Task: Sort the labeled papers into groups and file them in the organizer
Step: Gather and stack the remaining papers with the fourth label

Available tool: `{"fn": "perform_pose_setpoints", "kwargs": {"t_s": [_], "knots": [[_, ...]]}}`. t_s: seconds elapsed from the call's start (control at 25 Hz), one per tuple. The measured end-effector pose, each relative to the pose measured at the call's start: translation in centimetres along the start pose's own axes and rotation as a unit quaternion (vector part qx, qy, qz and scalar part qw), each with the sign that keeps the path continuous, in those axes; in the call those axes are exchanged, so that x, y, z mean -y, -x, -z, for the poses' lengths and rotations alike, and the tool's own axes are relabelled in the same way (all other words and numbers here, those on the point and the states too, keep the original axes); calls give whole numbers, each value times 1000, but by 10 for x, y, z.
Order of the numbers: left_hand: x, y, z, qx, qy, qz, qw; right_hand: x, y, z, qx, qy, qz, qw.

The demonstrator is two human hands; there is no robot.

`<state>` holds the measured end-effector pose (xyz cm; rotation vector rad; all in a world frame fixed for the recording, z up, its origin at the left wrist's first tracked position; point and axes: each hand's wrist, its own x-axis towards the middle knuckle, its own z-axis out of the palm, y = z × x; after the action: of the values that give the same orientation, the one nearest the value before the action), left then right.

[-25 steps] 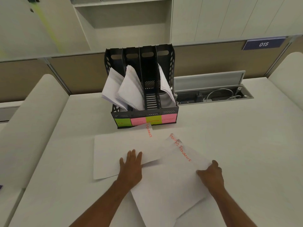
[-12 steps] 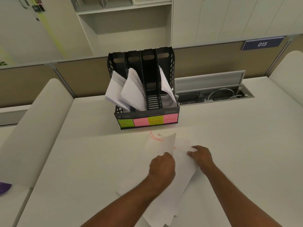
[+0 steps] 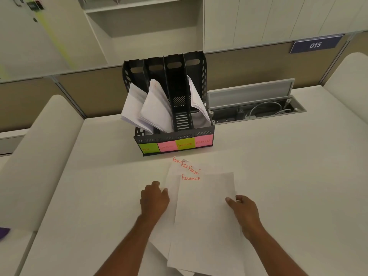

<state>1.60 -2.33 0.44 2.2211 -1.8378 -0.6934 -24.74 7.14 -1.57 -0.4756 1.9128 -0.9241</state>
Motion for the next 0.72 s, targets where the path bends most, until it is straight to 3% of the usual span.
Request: {"fn": "perform_pose_setpoints", "kwargs": {"t_s": [0.28,0.6,0.72], "knots": [[11,-19,1,80,171,71,980,13,-7,-11,-22,112,148,982],[10,-28,-6,149,371,135,907,27,-33,0,27,175,201,963],[17,-27,-11,134,401,131,897,23,-36,3,32,201,224,953]]}}
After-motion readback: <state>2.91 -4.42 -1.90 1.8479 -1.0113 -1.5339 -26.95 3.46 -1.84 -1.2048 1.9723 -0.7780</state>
